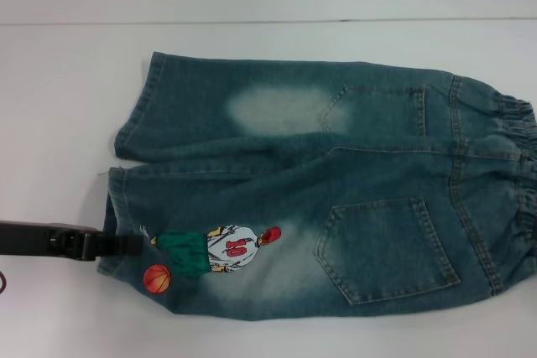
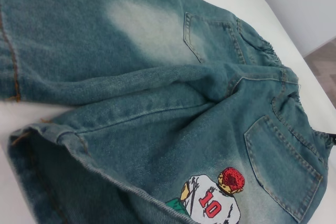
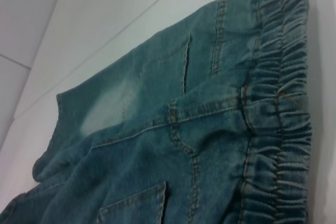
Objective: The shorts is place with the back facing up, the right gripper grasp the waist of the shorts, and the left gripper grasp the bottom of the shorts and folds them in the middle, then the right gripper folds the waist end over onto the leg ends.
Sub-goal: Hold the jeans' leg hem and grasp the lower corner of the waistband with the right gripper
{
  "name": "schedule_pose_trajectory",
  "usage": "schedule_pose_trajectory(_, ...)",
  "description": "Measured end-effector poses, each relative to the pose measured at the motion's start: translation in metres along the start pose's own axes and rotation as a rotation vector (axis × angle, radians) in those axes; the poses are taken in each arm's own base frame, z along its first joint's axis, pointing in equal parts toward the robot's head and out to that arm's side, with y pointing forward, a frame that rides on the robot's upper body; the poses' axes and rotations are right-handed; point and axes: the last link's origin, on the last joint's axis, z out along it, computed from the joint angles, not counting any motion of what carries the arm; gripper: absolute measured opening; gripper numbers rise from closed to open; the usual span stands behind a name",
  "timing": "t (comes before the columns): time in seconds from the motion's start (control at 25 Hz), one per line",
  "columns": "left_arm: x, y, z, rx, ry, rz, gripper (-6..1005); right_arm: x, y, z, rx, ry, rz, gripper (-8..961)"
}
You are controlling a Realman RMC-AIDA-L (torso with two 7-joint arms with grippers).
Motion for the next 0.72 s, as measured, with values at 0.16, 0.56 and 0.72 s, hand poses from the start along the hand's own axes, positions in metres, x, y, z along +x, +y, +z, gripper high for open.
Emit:
schedule_pose_trajectory(0.16, 0.000, 0.000, 0.000, 0.001, 0.000, 0.000, 74, 0.002, 0.000, 0.000, 0.002, 0.014, 0.001, 881)
schedule_pose_trajectory(0.56, 0.003, 0.001, 0.001, -0.003, -0.001, 0.005, 75, -0.002, 0.008, -0.004, -0.049, 0.024, -0.014, 875)
schedule_pose_trajectory(0.72, 0.004, 0.002, 0.002, -0.006, -0.002, 0.008, 76, -0.005, 0.013, -0.002, -0.076, 0.024, -0.026, 873)
